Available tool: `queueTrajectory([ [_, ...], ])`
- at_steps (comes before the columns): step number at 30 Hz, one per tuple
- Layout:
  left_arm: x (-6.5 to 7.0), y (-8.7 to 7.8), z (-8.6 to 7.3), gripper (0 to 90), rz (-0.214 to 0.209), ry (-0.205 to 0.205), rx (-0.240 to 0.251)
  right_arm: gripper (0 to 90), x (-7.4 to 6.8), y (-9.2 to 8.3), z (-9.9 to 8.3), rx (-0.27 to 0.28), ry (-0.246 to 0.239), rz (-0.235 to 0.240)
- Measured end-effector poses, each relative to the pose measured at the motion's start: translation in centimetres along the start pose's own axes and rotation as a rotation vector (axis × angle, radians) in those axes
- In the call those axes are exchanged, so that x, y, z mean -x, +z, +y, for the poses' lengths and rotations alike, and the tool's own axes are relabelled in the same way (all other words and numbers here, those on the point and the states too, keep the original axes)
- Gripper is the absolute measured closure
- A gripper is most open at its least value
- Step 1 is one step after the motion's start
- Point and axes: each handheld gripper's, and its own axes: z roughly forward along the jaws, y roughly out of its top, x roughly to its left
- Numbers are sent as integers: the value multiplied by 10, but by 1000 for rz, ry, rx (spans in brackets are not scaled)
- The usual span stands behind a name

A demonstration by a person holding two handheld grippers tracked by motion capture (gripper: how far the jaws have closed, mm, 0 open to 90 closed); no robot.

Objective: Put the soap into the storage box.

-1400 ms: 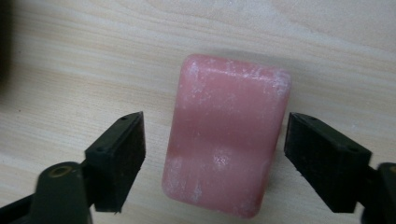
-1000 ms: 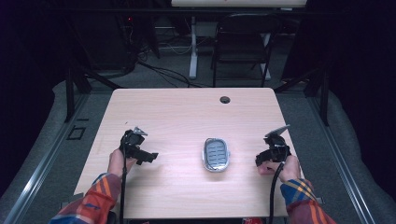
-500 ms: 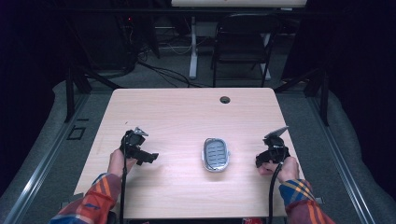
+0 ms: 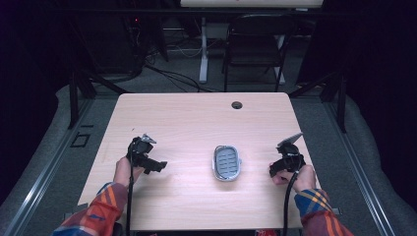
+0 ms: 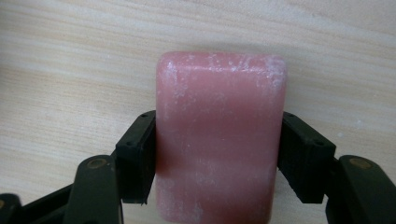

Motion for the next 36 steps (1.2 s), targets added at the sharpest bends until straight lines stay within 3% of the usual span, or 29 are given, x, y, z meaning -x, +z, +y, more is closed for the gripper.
queueTrajectory([
  [6, 0, 0, 0, 0, -2, 3, 0, 361, 2, -3, 1, -22, -25, 19],
  [14, 1, 2, 0, 1, -5, 10, -6, 362, 1, -12, 1, -6, -54, 54],
  [22, 0, 1, 0, 1, -3, 14, 7, 362, -4, -16, 1, -11, -87, 52],
  [25, 1, 2, 2, 1, -22, 27, 5, 362, -6, -18, 1, 0, -80, 55],
  [26, 1, 2, 2, 1, -25, 31, 1, 363, -5, -20, 2, -23, -103, 55],
  [32, 2, 3, 1, 2, -15, 29, -4, 363, -6, -23, 3, -3, -101, 72],
  [33, 1, 3, 0, 1, -23, 31, -8, 363, -9, -23, 3, 24, -96, 79],
  [36, 1, 3, 0, 1, -22, 31, -8, 363, -9, -26, 5, 2, -123, 79],
])
